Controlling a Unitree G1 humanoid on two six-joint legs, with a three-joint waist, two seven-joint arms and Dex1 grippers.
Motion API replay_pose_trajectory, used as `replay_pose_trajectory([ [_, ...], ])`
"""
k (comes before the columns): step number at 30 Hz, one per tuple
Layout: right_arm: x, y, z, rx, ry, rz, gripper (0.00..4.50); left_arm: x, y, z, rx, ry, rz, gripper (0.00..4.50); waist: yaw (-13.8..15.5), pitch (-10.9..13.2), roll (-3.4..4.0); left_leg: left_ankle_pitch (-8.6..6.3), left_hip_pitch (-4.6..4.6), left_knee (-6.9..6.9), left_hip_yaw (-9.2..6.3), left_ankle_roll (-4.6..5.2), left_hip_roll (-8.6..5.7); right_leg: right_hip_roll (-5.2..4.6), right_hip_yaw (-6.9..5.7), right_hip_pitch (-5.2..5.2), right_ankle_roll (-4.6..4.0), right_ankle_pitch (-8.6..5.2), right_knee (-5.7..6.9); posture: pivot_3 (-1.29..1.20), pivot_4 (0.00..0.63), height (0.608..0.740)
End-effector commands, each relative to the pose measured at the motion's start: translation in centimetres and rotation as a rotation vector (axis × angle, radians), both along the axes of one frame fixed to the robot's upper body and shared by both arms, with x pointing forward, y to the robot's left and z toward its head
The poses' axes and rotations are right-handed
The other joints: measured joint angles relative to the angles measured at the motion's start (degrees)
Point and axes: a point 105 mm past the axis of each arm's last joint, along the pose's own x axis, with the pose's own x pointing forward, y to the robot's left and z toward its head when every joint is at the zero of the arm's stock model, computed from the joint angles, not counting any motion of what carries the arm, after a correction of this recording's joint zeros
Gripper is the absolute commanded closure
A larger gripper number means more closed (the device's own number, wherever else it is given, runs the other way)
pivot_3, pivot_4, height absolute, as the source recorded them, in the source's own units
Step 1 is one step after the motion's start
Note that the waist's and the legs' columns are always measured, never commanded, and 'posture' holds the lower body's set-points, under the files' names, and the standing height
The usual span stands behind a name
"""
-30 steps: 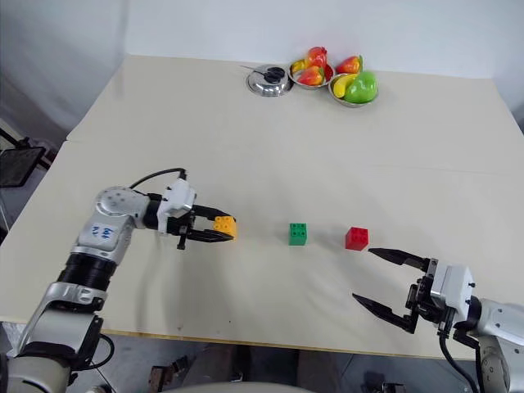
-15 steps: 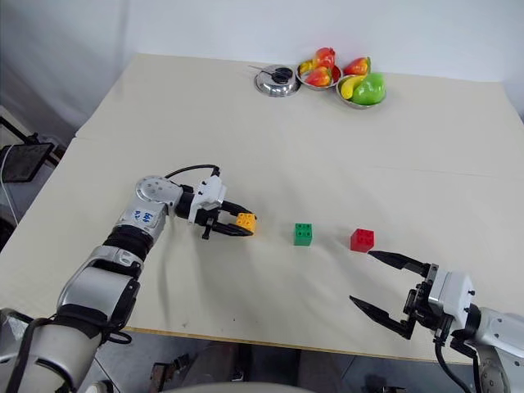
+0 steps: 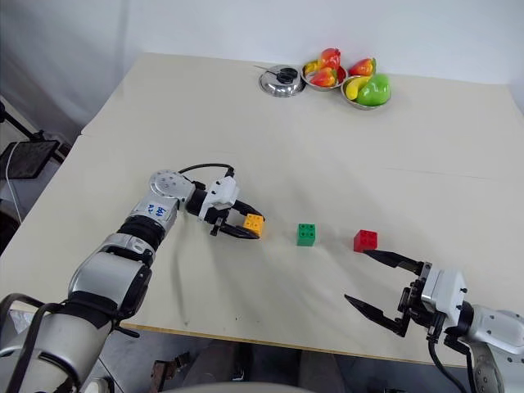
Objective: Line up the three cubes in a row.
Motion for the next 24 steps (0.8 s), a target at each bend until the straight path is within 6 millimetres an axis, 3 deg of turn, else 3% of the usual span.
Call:
replay_pose_trajectory([
  [1,-0.3,0.1,0.6,0.009,-0.028,0.001,0.0,0.2,0.9,1.7,-0.068,-0.042,0.001,1.09,0.0,0.0,0.0,0.0,0.0,0.0,0.0,0.0,0.0,0.0,0.0,0.0,0.0,0.0,0.0,0.0,0.15,0.74],
  [2,-0.3,-0.1,0.6,0.006,-0.028,-0.006,0.0,0.0,1.6,2.3,-0.102,-0.043,-0.008,0.84,-0.1,0.0,0.0,0.0,0.0,0.0,0.0,0.0,0.0,0.0,0.0,0.0,0.0,0.0,0.0,0.0,0.15,0.74],
  [9,-0.9,-2.2,0.5,-0.037,-0.022,-0.053,0.0,-2.9,8.8,3.2,-0.118,-0.08,0.066,0.84,-1.7,0.0,0.04,0.01,0.01,-0.12,-0.06,-0.06,0.22,-0.18,0.02,0.01,-0.01,0.0,0.1,0.0,0.15,0.74],
  [11,-1.1,-3.3,0.3,-0.057,-0.013,-0.071,0.0,-4.3,11.8,3.7,-0.133,-0.073,0.151,0.84,-1.9,0.0,0.06,0.0,0.01,-0.1,-0.07,-0.07,0.22,-0.25,0.02,0.04,-0.01,0.0,0.08,0.0,0.15,0.74],
  [13,-1.3,-4.1,0.1,-0.074,-0.004,-0.081,0.0,-5.5,13.4,3.9,-0.138,-0.077,0.221,0.84,-2.0,0.0,0.06,0.0,0.04,-0.09,-0.1,-0.06,0.22,-0.34,0.06,0.1,-0.02,0.0,0.02,0.0,0.15,0.74],
  [18,-1.5,-5.9,-0.6,-0.117,0.01,-0.094,0.0,-8.1,15.5,3.7,-0.139,-0.111,0.408,0.84,-1.6,0.0,0.28,-0.04,0.06,-0.17,-0.42,-0.09,0.17,-0.6,0.18,0.34,-0.1,-0.03,-0.47,0.0,0.15,0.74],
  [24,-1.3,-6.9,-1.2,-0.129,0.025,-0.103,0.0,-9.6,15.4,4.3,-0.241,-0.123,0.565,0.84,-1.5,0.1,0.37,-0.05,0.04,-0.29,-0.67,-0.14,0.14,-0.67,-0.04,0.44,-0.15,-0.03,-0.6,0.0,0.15,0.74],
])
